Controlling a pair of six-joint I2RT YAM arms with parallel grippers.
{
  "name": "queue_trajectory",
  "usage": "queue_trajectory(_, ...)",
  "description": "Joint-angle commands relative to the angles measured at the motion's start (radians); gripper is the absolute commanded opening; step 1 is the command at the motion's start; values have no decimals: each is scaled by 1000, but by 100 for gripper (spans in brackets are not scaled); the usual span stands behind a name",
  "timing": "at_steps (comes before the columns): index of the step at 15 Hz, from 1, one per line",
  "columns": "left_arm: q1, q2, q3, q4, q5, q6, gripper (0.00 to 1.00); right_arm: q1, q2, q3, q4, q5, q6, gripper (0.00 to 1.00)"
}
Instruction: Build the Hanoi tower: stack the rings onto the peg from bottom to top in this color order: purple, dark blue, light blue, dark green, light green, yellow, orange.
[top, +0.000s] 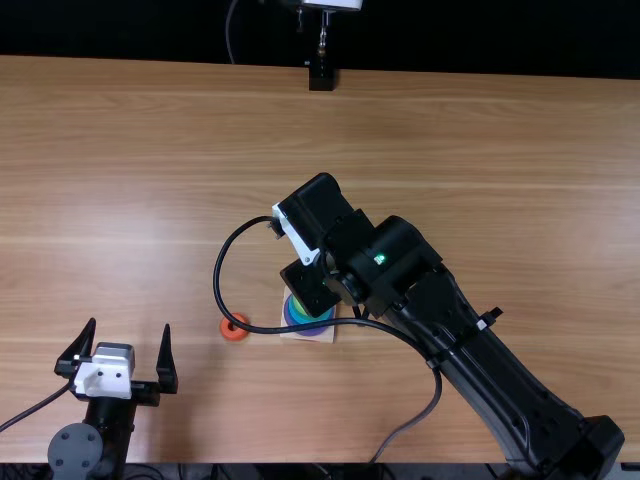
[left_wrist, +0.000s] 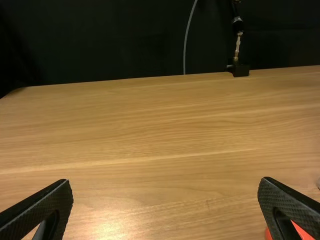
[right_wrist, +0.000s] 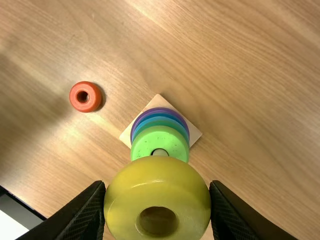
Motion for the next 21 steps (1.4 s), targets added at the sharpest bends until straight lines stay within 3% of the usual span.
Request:
queue_trajectory(1, 4, -12, -51, -19, 3, 7, 100, 7, 13, 11, 2, -3, 4, 0)
queue_trajectory(6, 4, -12, -51, -19, 3, 7, 100, 6, 13, -21, -2, 0, 1, 2)
queue_trajectory(7, 4, -12, -51, -19, 3, 7, 100, 4, 13, -21, -4, 0, 1, 33)
queue_trajectory(8, 4, -12, -51, -19, 3, 7, 100, 4, 13, -30, -4, 2, 3, 84)
queue_trajectory(9, 4, -12, -51, -19, 3, 7, 100, 4, 13, -47, -4, 4, 1, 100)
queue_trajectory(13, 4, -12, -51, -19, 3, 7, 100, 1, 13, -42, 59, 4, 1, 100)
queue_trajectory(18, 4, -12, -51, -19, 3, 7, 100, -8, 5, -55, 444, 0, 3, 100)
queue_trajectory(21, 4, -12, -51, -19, 3, 7, 100, -134, -1, -165, 659, 2, 4, 100)
